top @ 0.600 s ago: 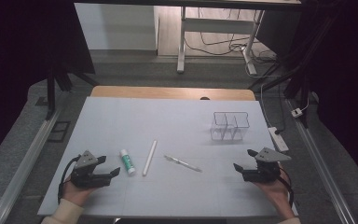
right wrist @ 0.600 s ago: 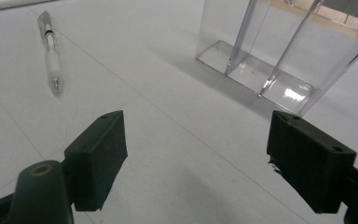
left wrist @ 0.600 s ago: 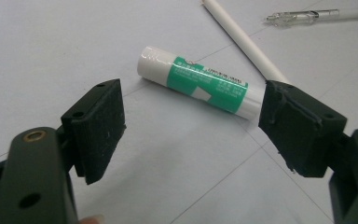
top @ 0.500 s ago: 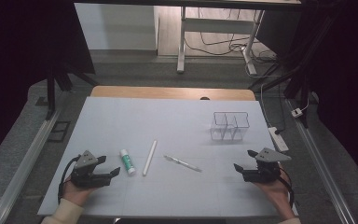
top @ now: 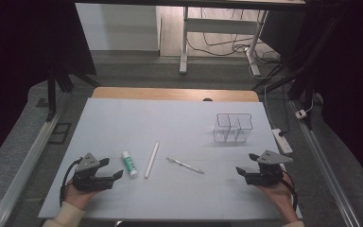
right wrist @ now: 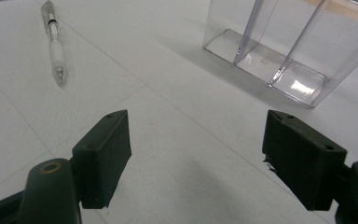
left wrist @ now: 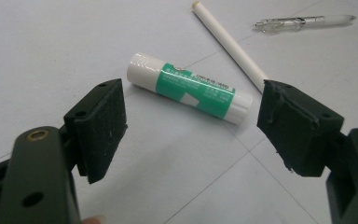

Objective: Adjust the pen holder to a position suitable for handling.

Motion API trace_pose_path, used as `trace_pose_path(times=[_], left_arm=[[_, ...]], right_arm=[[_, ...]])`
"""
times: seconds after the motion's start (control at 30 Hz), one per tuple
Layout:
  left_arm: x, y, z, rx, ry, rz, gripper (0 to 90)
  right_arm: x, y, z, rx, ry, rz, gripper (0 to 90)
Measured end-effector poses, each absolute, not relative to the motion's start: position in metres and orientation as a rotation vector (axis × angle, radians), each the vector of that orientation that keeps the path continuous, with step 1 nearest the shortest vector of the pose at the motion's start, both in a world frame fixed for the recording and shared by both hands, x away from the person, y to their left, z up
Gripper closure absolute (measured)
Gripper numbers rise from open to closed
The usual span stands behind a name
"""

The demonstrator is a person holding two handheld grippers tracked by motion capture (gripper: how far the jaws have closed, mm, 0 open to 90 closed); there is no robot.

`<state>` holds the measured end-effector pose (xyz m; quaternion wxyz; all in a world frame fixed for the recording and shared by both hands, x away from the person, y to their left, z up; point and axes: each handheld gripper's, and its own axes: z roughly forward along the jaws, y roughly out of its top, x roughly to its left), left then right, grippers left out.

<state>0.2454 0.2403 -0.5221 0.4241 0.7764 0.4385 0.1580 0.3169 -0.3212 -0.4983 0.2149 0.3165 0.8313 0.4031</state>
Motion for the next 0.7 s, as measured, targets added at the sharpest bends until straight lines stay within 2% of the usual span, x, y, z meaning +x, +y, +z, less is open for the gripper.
trace_pose_path(times=[0.7], left_arm=[[0.246, 0.237, -0.523, 1.947, 1.079, 0.397, 24.6]], right_arm=[[0.326, -0.321, -0.486, 0.88, 2.287, 1.127, 27.6]])
